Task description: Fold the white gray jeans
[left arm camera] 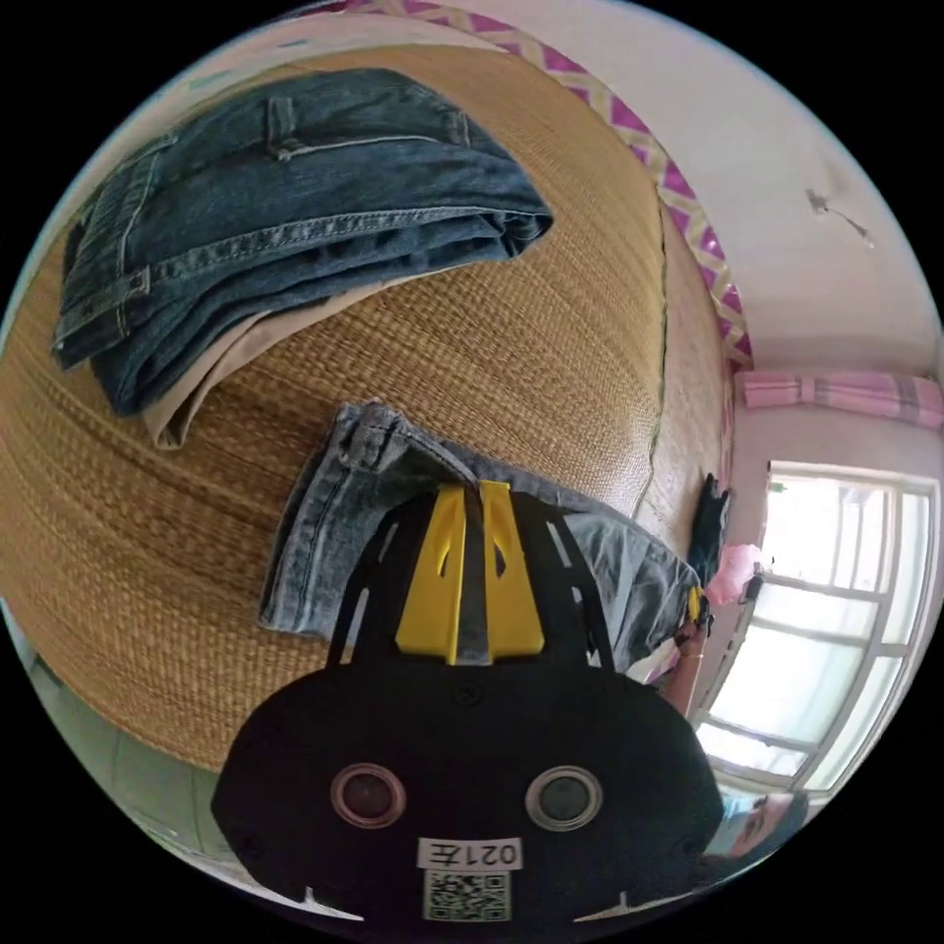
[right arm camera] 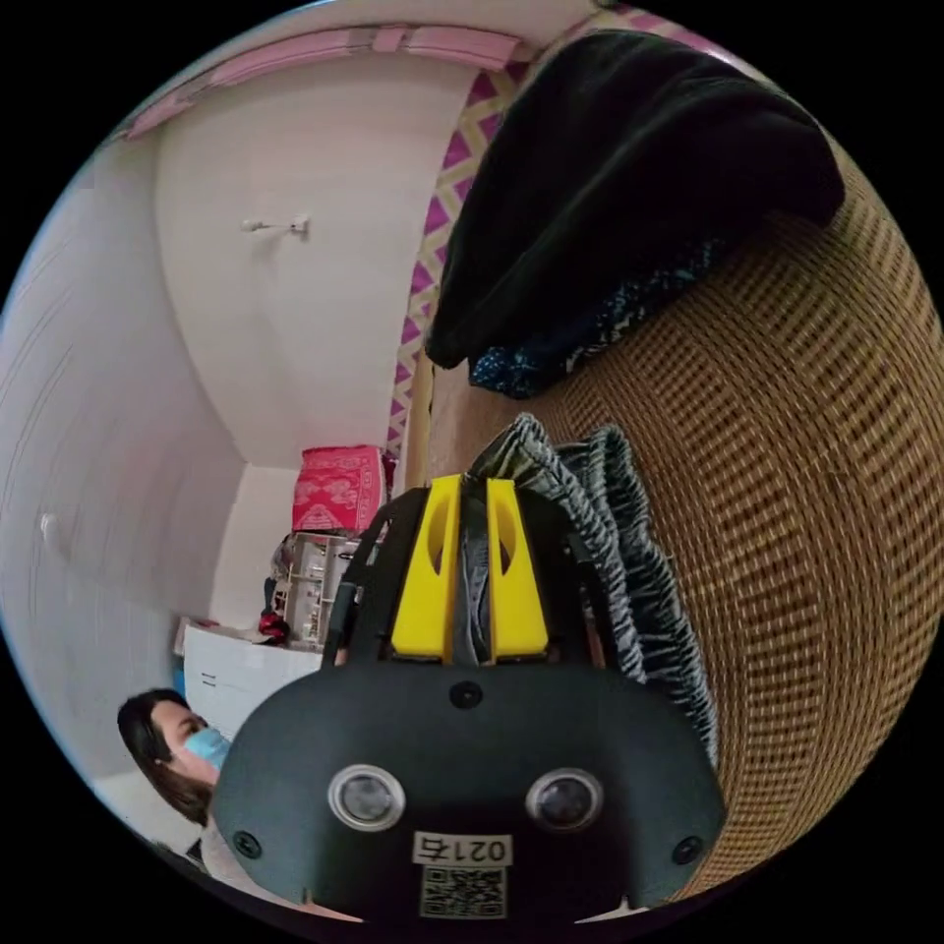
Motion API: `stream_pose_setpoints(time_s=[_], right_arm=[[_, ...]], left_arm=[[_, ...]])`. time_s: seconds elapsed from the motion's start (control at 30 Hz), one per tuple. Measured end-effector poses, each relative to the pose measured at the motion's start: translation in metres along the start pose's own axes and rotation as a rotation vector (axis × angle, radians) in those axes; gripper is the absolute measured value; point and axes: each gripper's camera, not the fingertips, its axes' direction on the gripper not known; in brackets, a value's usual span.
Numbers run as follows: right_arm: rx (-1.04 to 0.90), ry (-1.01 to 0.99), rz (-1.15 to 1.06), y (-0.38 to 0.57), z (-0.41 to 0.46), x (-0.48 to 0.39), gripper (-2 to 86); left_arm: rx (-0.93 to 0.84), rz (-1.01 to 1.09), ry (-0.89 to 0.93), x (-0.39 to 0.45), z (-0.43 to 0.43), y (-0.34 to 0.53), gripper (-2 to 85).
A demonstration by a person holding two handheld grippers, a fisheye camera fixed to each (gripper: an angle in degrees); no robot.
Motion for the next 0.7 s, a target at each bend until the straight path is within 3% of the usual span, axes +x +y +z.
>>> stream_pose_setpoints(time_s=[0.17, 0.23, 0.3, 0.37, 0.4, 0.47, 0.5, 0.63, 0.7], right_arm=[[0.020, -0.071, -0.361, 0.047, -0.013, -0.090, 0.3], [-0.028, 0.010, -0.525, 0.069, 0.005, -0.133, -0.3], [-0.128, 0.180, -0.700, 0.095, 0.040, -0.174, -0.6], [-0.269, 0.528, -0.894, 0.131, 0.103, -0.208, -0.9], [-0.294, 0.621, -0.925, 0.139, 0.118, -0.211, -0.9], [-0.388, 0.990, -0.971, 0.152, 0.171, -0.197, -1.0], [-0.414, 1.015, -0.991, 0.155, 0.180, -0.191, -1.0], [-0.338, 1.020, -1.047, 0.172, 0.190, -0.204, -0.9], [-0.329, 1.039, -1.053, 0.178, 0.196, -0.212, -0.8]], left_arm=[[0.172, 0.120, 0.003, -0.019, -0.043, 0.027, 5.4], [0.256, 0.251, 0.073, -0.016, -0.052, 0.050, 4.5], [0.211, 0.355, 0.111, -0.004, -0.035, 0.063, 4.2], [0.128, 0.462, 0.073, 0.019, -0.003, 0.075, 4.3], [0.076, 0.548, 0.027, 0.038, 0.021, 0.083, 4.2], [0.033, 0.660, -0.139, 0.063, 0.059, 0.096, 3.0], [0.035, 0.666, -0.263, 0.066, 0.080, 0.098, 1.5], [0.083, 0.407, -0.023, -0.004, 0.056, 0.068, -0.7], [0.173, 0.382, -0.023, -0.011, 0.037, 0.073, -0.8]])
